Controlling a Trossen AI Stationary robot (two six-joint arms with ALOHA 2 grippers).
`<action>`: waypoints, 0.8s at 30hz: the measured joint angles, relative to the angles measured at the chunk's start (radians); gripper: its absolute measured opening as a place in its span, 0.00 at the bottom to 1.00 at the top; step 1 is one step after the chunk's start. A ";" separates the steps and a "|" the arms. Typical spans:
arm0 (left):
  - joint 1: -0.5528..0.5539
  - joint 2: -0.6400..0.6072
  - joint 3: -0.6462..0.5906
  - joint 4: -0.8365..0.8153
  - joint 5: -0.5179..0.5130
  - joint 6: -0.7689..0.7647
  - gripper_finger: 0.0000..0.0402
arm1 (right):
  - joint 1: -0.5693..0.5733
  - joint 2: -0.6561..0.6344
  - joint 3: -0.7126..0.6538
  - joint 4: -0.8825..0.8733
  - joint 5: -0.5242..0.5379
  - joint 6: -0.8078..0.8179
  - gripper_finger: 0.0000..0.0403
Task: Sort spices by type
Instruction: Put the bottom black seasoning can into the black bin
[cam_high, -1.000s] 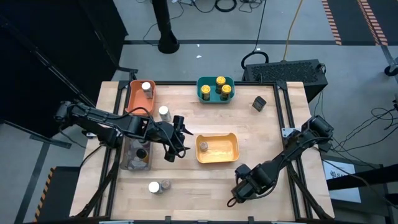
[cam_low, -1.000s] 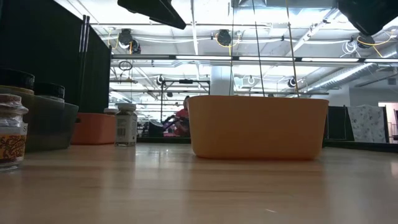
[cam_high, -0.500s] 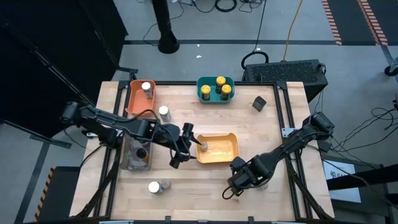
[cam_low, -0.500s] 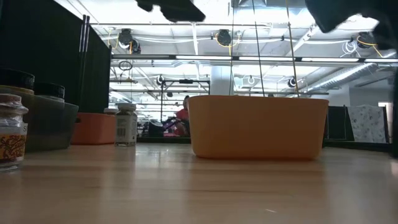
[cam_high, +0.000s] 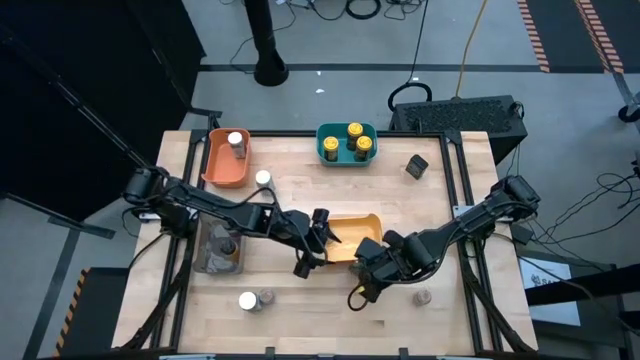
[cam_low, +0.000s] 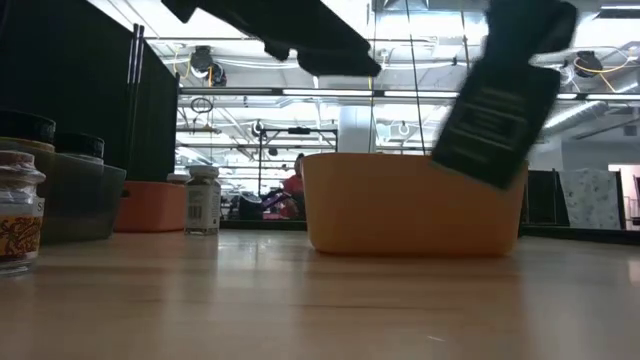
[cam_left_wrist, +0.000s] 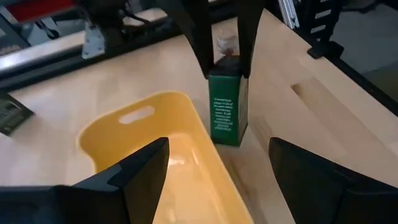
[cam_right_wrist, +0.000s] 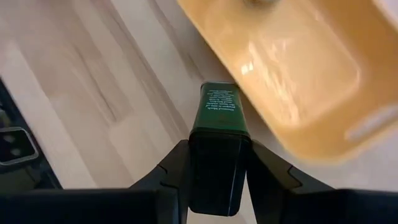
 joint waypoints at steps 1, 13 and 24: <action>0.000 0.010 0.000 0.005 0.006 -0.009 0.71 | -0.004 0.000 0.011 0.005 0.013 -0.023 0.25; -0.008 0.076 0.000 0.122 0.065 -0.071 0.71 | -0.057 0.000 0.076 0.102 0.069 -0.251 0.25; -0.023 0.076 0.000 0.072 0.076 -0.054 0.64 | -0.059 0.000 0.076 0.250 0.080 -0.430 0.25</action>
